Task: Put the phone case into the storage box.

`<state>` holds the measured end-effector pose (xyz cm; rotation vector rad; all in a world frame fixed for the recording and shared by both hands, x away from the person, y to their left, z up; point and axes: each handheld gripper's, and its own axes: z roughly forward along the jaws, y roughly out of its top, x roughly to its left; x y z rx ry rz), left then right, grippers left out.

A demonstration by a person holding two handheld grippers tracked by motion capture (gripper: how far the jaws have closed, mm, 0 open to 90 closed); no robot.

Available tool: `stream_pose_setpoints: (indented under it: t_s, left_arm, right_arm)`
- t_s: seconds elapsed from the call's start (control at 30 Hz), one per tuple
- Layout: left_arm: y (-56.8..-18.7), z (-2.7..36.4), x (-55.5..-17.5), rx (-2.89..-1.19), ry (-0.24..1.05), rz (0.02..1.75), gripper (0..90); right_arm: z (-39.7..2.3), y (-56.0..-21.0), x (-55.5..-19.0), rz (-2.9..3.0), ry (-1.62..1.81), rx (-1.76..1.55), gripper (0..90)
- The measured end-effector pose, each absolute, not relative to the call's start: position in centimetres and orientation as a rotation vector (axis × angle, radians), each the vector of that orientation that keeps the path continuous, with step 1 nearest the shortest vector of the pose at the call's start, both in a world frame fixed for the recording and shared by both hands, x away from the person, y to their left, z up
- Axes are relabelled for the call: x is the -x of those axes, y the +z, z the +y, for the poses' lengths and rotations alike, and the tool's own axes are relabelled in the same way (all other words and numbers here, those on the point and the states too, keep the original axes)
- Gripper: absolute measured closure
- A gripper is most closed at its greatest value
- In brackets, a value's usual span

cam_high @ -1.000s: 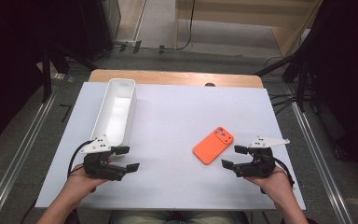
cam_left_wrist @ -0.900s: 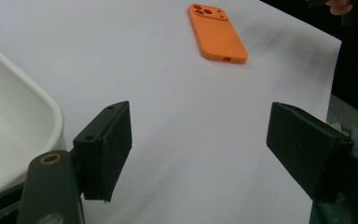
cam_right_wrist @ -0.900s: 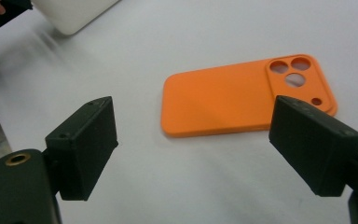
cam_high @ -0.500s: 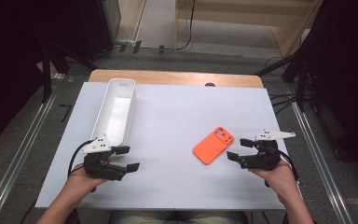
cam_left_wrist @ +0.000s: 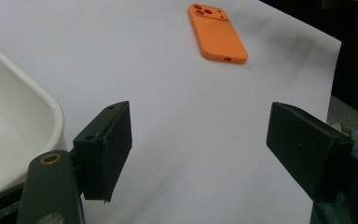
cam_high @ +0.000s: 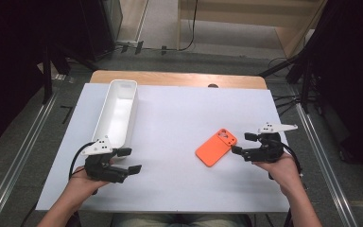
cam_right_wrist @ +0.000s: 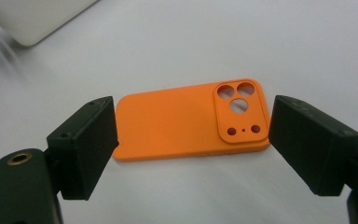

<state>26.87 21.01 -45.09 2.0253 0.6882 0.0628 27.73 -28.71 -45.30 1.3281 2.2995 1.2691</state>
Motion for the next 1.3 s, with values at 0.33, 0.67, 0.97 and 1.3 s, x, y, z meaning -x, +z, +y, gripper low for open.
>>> stream_pose_setpoints:
  t_s: [0.33, 0.67, 0.97, 1.3]
  left_arm:
    - [-45.1, 21.0, -27.0, -2.026, 0.06, 0.69, 21.9]
    - [-45.1, 20.9, -27.0, -2.029, 0.064, 0.691, 22.0]
    - [-45.1, 21.0, -27.0, -2.031, 0.071, 0.686, 22.0]
    - [-45.1, 20.9, -27.0, -2.038, 0.069, 0.682, 22.0]
  right_arm:
    - [-28.3, -46.1, -29.0, 2.322, 1.243, -1.337, 23.0]
    - [-27.5, -48.2, -29.3, 2.346, 1.176, -1.39, 44.5]
    - [-27.8, -49.3, -29.2, 2.365, 1.11, -1.433, 84.6]
    - [-27.8, -50.4, -29.9, 2.402, 1.059, -1.433, 88.2]
